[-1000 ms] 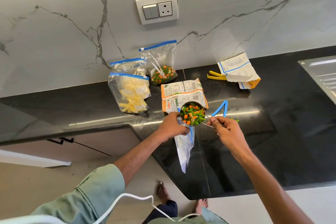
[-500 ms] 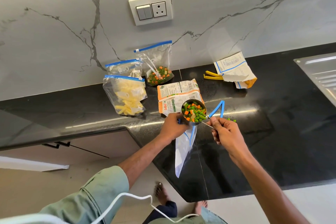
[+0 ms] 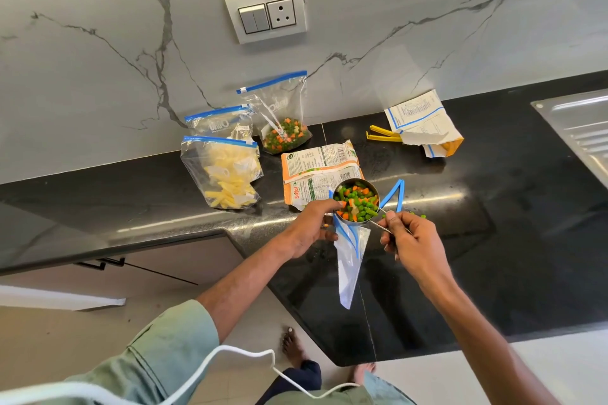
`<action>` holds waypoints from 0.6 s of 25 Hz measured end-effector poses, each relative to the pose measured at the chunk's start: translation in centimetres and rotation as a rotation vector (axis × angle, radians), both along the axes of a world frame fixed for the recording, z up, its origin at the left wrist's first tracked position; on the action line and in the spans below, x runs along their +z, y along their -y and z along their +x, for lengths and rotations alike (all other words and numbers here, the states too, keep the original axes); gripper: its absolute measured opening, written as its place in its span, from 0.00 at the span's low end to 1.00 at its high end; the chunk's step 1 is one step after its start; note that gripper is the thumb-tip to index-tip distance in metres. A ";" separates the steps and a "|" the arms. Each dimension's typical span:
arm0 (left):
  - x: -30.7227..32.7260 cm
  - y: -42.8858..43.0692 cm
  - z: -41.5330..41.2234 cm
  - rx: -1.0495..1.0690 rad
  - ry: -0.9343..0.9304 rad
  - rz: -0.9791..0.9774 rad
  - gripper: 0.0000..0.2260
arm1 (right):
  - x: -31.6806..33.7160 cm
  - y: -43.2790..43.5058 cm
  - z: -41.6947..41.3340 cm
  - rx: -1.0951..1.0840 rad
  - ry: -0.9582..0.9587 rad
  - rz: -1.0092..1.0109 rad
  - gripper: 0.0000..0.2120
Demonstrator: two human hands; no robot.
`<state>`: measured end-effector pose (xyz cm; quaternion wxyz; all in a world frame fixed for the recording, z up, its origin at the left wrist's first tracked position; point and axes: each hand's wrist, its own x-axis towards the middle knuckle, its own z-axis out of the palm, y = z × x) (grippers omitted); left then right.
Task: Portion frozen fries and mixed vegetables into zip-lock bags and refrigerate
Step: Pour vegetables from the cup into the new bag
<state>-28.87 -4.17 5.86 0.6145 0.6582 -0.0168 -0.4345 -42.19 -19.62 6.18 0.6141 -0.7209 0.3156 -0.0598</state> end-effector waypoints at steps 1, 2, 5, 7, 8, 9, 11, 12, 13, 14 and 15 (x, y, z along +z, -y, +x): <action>-0.1 0.2 0.1 -0.004 0.063 0.072 0.05 | 0.1 0.0 0.0 0.010 -0.009 0.009 0.14; -0.4 0.4 0.2 -0.022 0.133 0.151 0.08 | 0.1 0.1 0.0 0.022 -0.022 0.027 0.14; -1.3 0.7 0.2 -0.080 0.276 0.324 0.14 | 0.3 0.3 0.3 0.069 -0.080 0.141 0.15; -1.1 0.7 -0.1 -0.106 0.315 0.328 0.13 | 0.6 0.0 0.5 0.084 -0.134 0.266 0.17; -0.7 0.8 -0.2 -0.129 0.340 0.329 0.13 | 0.6 -0.1 0.7 0.088 -0.159 0.335 0.21; -0.6 0.9 -0.3 -0.162 0.368 0.341 0.13 | 0.6 -0.2 0.8 0.096 -0.174 0.411 0.25; -0.4 1.1 -0.2 -0.240 0.398 0.355 0.15 | 0.4 -0.3 1.2 0.137 -0.134 0.627 0.29; -0.4 1.2 -0.1 -0.275 0.400 0.359 0.16 | 0.1 -0.3 1.3 0.145 -0.094 0.758 0.30; -0.4 1.2 0.1 -0.306 0.405 0.368 0.16 | -0.1 -0.4 1.5 0.134 -0.065 0.866 0.31; -0.4 1.2 0.4 -0.334 0.413 0.382 0.16 | -0.5 -0.4 1.5 0.107 -0.058 0.920 0.32; -0.3 1.2 0.6 -0.361 0.417 0.390 0.15 | -0.9 -0.5 1.6 0.075 -0.062 0.941 0.33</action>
